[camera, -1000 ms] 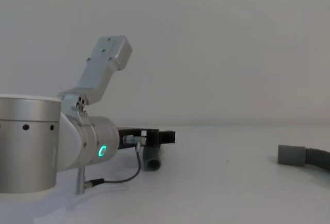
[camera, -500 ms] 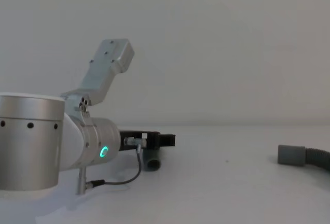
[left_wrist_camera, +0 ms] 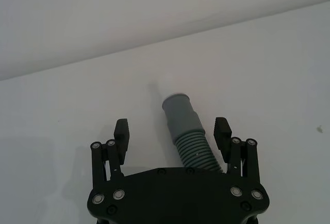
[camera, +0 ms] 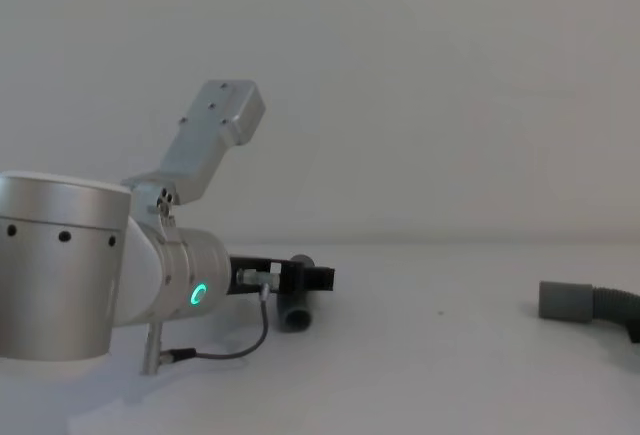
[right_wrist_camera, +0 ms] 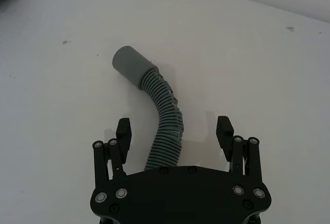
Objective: Use both hands to pick up one end of the pipe from the table, align the ends, and insert them.
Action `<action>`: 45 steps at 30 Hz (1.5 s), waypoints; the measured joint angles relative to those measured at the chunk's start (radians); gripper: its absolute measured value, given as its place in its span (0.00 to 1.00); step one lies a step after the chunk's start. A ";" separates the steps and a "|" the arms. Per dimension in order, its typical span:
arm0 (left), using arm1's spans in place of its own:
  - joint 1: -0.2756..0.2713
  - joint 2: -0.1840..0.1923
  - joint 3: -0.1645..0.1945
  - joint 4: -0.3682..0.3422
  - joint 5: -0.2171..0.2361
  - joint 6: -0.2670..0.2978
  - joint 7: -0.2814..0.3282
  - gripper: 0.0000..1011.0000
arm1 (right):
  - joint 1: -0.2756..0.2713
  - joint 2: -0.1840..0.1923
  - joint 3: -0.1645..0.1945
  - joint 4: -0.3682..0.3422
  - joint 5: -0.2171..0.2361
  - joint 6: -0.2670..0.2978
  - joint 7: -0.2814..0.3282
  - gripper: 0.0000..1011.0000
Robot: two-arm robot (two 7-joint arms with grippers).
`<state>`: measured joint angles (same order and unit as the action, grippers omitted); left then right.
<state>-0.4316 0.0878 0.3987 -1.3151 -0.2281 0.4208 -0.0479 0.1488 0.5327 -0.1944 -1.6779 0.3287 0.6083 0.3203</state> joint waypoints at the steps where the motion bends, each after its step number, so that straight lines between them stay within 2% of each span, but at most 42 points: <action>1: -0.002 0.000 0.000 0.001 0.003 0.004 0.000 0.99 | 0.001 0.000 -0.001 0.001 0.000 0.000 0.000 0.99; 18: -0.011 0.002 0.003 0.005 0.019 0.023 -0.001 0.99 | 0.016 -0.002 -0.017 0.022 0.002 0.000 0.003 0.99; 45: -0.014 0.003 0.004 0.007 0.024 0.029 -0.001 0.99 | 0.020 -0.003 -0.022 0.027 0.003 0.001 0.003 0.99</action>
<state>-0.4456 0.0909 0.4024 -1.3085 -0.2039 0.4501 -0.0493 0.1690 0.5296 -0.2160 -1.6507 0.3314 0.6095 0.3232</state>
